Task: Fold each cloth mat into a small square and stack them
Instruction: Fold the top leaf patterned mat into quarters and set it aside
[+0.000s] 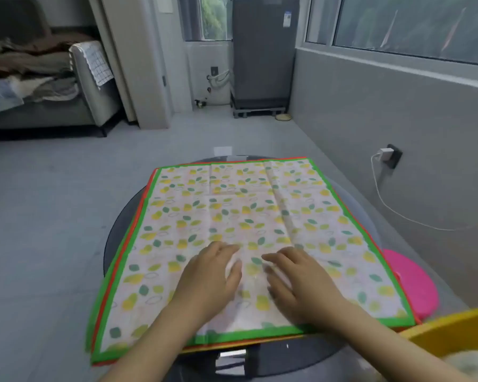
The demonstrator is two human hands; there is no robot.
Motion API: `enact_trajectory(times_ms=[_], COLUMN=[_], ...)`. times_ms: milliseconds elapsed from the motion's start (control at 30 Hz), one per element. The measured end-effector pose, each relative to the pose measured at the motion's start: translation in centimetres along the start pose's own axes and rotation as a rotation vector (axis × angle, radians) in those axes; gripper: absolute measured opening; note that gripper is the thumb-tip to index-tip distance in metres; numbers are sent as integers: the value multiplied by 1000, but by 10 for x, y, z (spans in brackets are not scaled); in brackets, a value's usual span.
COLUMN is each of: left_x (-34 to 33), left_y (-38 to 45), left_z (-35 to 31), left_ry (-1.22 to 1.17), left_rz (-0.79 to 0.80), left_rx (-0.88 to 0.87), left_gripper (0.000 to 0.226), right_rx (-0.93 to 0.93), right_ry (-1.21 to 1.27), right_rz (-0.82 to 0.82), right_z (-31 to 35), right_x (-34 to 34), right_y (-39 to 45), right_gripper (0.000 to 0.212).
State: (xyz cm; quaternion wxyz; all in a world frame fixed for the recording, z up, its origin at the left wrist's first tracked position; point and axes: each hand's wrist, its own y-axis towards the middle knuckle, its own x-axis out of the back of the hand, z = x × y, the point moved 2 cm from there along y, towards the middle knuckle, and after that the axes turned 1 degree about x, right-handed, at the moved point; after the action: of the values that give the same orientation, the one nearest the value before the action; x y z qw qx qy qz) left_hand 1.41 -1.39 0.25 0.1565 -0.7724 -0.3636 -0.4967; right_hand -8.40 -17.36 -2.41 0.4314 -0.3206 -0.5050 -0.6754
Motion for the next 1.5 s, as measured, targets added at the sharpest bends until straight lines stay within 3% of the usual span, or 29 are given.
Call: enact_trajectory(times_ms=[167, 267, 467, 933, 1167, 1333, 1500], left_x=[-12, -16, -17, -13, -13, -13, -13], left_y=[-22, -33, -43, -43, -45, -46, -46], left_z=[-1, 4, 8, -2, -5, -9, -10], left_ry=[58, 85, -115, -142, -108, -120, -164], left_rz=[69, 182, 267, 253, 235, 241, 243], left_rx=[-126, -162, -121, -145, -152, -134, -126], left_gripper=[30, 38, 36, 20, 23, 17, 13], right_rx=[96, 108, 121, 31, -42, -112, -132], right_ry=[152, 248, 285, 428, 429, 470, 439], right_rz=[136, 246, 367, 394, 420, 434, 423], right_z=[-5, -7, -11, -7, 0, 3, 2], right_x=[-3, 2, 9, 13, 18, 20, 23], right_y=[-22, -24, -31, -30, -32, -31, -29], right_gripper=[35, 50, 53, 40, 15, 23, 5])
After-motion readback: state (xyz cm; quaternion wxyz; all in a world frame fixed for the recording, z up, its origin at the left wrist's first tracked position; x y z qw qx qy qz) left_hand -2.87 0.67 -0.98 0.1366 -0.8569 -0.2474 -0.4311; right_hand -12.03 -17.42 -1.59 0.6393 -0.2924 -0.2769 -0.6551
